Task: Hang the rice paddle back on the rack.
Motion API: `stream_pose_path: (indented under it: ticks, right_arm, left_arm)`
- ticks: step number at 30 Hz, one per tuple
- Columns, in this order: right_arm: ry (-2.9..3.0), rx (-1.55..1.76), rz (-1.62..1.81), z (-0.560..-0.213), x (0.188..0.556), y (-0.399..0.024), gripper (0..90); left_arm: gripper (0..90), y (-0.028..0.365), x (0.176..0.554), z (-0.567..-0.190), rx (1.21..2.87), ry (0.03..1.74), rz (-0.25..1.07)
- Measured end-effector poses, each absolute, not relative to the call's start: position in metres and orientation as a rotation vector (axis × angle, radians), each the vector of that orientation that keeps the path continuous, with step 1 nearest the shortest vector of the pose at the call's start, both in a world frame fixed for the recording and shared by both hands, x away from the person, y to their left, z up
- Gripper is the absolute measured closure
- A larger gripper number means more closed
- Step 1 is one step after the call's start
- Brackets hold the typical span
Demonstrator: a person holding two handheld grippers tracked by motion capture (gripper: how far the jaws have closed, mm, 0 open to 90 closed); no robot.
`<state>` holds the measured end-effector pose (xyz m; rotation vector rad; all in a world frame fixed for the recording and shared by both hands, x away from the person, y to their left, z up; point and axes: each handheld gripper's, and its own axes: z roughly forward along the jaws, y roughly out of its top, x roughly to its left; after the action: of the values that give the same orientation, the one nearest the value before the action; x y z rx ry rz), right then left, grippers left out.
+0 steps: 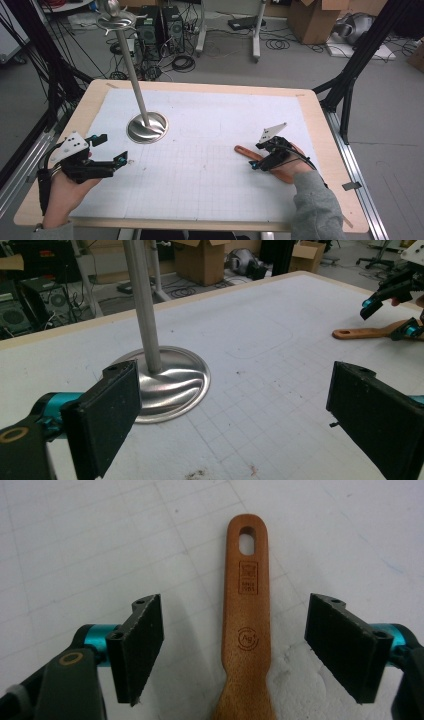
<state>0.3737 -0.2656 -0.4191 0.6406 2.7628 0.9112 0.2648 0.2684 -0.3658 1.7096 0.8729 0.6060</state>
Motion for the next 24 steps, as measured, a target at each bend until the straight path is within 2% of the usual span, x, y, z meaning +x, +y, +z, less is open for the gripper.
stream_pose_path:
  ticks: [24]
  right_arm:
    - [2.8, 0.678, 0.864, -0.427, 0.3816, -0.2698, 38.3]
  left_arm:
    - [7.8, 0.2681, 0.2643, -0.3672, 1.71, 0.88, 0.607]
